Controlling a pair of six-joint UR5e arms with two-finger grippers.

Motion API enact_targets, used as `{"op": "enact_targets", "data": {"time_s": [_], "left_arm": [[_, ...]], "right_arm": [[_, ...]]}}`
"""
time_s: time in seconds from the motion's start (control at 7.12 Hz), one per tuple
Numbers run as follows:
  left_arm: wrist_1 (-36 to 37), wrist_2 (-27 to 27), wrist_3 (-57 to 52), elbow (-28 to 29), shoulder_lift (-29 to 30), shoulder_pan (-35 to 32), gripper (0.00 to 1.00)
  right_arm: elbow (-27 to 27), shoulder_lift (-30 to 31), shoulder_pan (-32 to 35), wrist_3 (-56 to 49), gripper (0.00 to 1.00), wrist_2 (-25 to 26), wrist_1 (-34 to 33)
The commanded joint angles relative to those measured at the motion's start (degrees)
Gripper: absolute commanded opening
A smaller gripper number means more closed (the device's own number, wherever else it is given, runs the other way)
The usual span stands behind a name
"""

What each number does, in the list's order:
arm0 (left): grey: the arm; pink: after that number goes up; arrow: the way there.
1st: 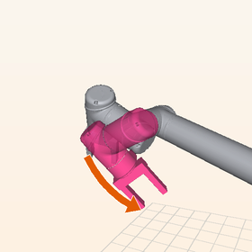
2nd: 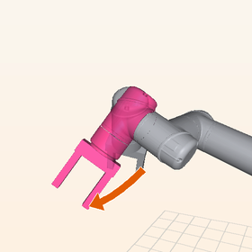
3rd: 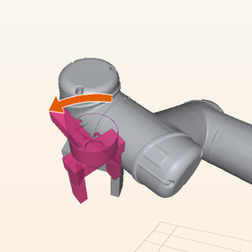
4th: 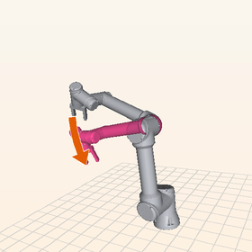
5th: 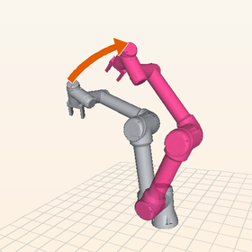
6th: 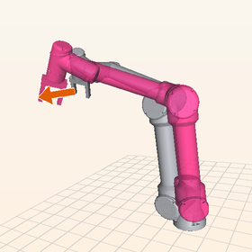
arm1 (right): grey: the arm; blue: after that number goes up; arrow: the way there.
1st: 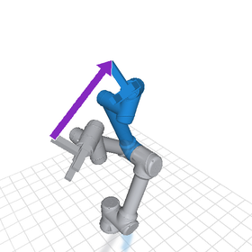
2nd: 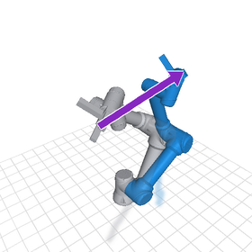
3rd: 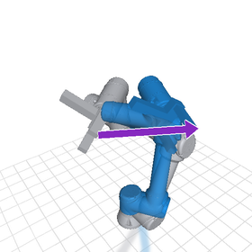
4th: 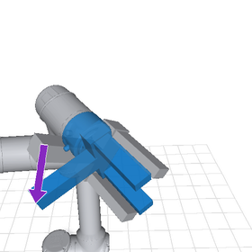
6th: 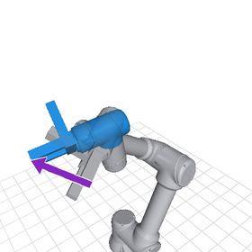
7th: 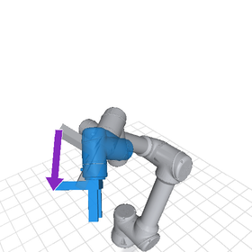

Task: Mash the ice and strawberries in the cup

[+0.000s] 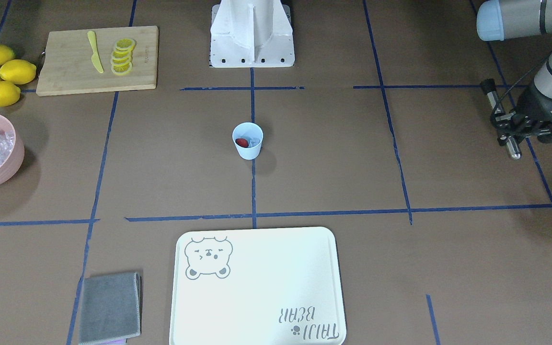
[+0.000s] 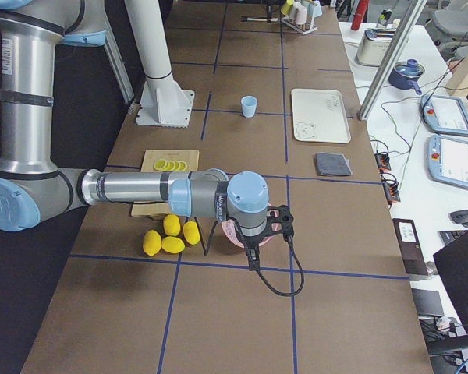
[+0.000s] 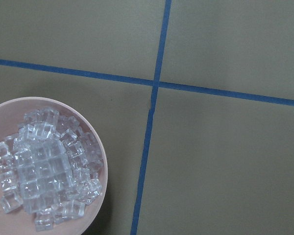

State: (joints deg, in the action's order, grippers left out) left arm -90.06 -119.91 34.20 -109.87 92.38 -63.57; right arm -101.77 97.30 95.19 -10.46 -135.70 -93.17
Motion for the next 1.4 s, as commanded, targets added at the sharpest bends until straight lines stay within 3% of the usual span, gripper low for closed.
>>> {"op": "enact_targets", "data": {"time_s": [0.0, 0.28, 0.56, 0.7, 0.84, 0.98, 1.26], "left_arm": [[-15.60, -1.37, 0.17, 8.21, -6.24, -0.15, 0.04], [-30.02, -2.87, 0.17, 19.89, -6.16, 0.03, 0.03], [-33.34, -2.87, 0.25, 23.55, -5.46, 0.38, 0.03], [-33.34, -2.87, 0.26, 24.60, -5.11, 0.38, 0.24], [-33.78, -2.70, 0.26, 25.05, -5.02, 0.38, 0.99], [-33.52, -2.87, 0.17, 24.70, -5.02, 0.38, 1.00], [-29.68, -11.70, -0.18, 22.69, -4.85, -2.85, 1.00]], "right_arm": [[-0.01, 0.00, 0.00, -0.09, 0.99, 0.00, 0.00], [-0.01, 0.00, 0.00, -0.09, 0.99, 0.00, 0.00], [-0.27, 0.00, 0.00, -0.09, 0.99, 0.00, 0.00], [-0.36, 0.00, 0.00, -0.09, 0.99, 0.00, 0.00], [-0.36, 0.00, 0.00, -0.09, 0.99, 0.00, 0.00], [-0.36, 0.00, 0.00, 0.00, 0.99, 0.00, 0.00], [-0.36, 0.00, 0.00, 0.00, 0.99, 0.00, 0.00]]}}
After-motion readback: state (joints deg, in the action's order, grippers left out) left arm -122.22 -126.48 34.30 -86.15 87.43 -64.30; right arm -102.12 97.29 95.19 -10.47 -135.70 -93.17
